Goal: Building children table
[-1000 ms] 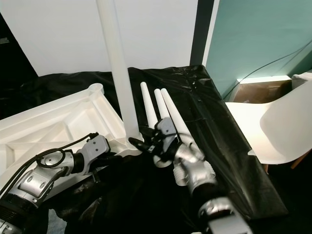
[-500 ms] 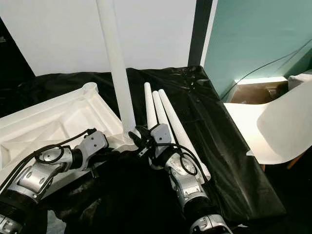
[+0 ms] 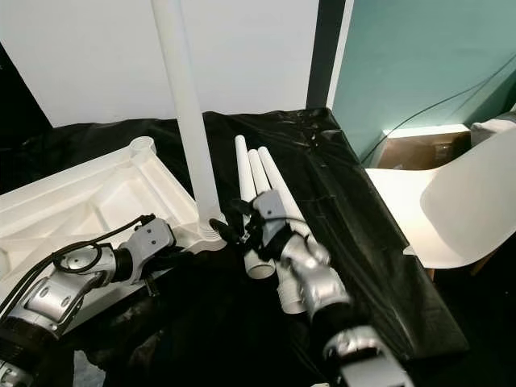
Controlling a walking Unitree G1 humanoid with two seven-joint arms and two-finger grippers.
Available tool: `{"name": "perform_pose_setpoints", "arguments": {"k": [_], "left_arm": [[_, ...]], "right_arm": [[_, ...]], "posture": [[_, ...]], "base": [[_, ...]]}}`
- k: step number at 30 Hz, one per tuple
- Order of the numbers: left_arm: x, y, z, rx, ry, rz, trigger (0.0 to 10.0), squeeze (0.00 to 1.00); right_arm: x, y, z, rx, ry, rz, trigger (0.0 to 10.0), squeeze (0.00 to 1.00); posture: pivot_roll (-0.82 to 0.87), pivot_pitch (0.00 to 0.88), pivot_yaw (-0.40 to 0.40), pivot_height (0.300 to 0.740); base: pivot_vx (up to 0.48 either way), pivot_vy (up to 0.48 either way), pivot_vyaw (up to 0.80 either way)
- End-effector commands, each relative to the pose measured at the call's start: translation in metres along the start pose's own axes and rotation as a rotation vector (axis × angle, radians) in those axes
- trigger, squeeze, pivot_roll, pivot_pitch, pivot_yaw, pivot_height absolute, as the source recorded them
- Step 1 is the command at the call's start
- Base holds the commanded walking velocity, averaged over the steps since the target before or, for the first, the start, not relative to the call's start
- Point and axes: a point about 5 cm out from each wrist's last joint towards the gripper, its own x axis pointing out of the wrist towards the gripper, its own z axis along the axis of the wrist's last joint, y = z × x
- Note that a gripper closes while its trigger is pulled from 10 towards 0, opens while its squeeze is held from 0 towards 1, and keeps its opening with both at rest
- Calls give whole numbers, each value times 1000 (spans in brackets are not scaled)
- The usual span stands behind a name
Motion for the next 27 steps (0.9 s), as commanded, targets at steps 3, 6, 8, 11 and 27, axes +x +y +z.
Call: {"name": "perform_pose_setpoints", "arguments": {"k": [3,6,8,11,27], "left_arm": [[16,-55,-18,-20,47,-373,10000,0],[16,-56,-18,-19,50,-381,10000,0],[16,-61,-21,-6,72,-405,10000,0],[17,-71,-28,24,117,-456,10000,0],[23,-74,-27,89,158,-479,10000,0]], "right_arm": [[2,-17,22,-8,-42,79,10000,0],[2,-16,23,-7,-36,104,10000,0],[2,-18,22,-13,2,165,10000,0],[1,-22,22,-22,79,273,10000,0],[4,-27,33,-87,169,520,10000,0]], "posture": [[94,0,6,740],[94,0,6,740],[105,0,-1,740],[110,0,-1,740],[117,0,1,740]], "base": [[0,0,0],[0,0,0],[0,0,0],[0,0,0],[0,0,0]]}}
